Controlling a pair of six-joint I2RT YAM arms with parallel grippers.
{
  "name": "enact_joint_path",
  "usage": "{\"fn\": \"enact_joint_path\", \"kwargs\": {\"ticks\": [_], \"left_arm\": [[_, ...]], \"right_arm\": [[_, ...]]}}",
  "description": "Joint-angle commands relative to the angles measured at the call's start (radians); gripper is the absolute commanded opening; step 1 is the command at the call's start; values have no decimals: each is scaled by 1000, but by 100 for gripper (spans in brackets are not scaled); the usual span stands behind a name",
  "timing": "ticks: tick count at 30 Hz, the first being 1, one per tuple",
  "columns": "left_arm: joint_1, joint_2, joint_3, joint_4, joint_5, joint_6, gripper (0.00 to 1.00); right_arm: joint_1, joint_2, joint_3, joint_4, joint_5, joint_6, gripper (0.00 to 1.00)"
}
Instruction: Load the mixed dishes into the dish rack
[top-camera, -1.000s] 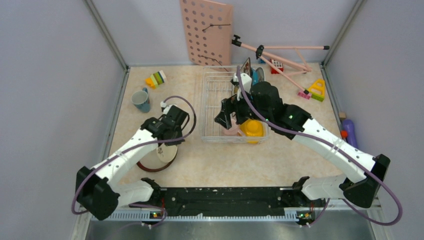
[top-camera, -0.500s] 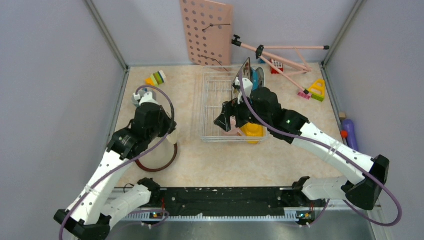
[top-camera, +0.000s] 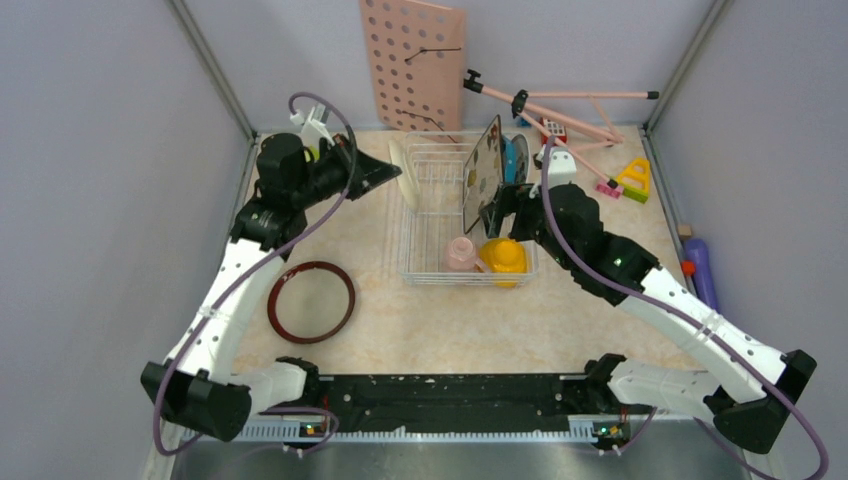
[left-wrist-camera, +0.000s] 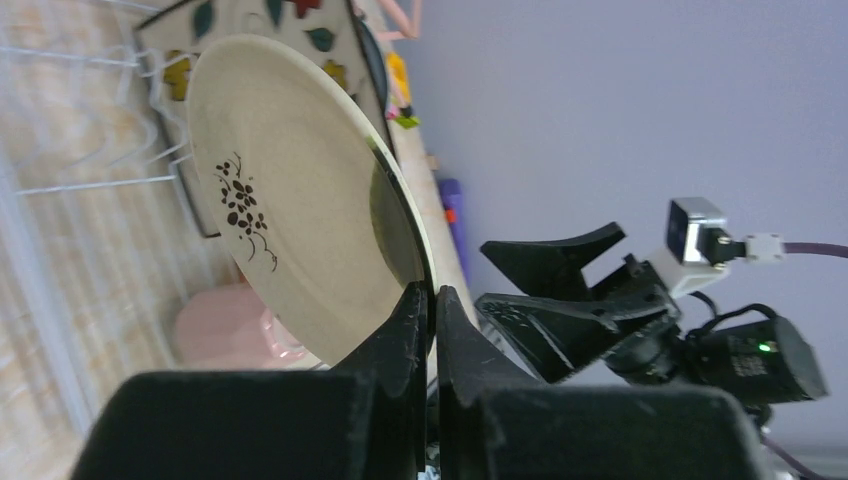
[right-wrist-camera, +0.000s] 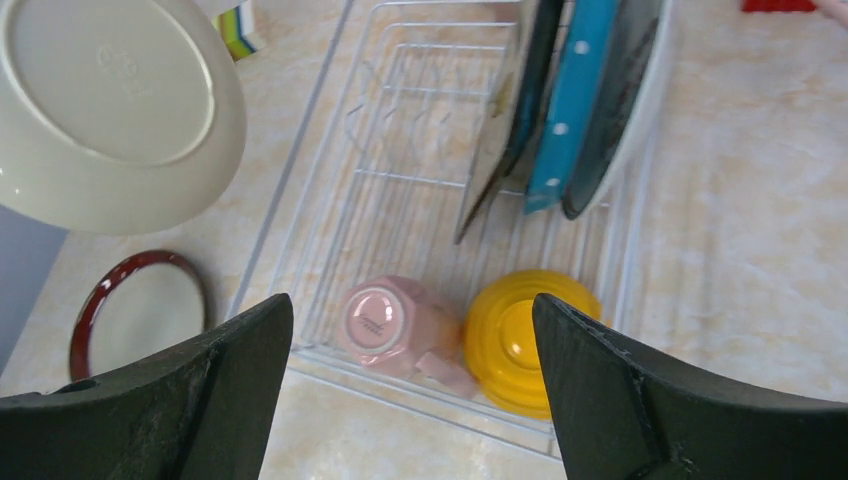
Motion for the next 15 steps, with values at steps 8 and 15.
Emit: {"fn": "enact_joint_path", "kwargs": {"ticks": [8, 15], "left_arm": [[-27, 354, 189, 409, 267, -86, 0], [-29, 587, 377, 378, 348, -71, 0]], "right_arm": [[-55, -163, -70, 54, 124, -11, 87], [-61, -166, -61, 68, 157, -42, 88]]}}
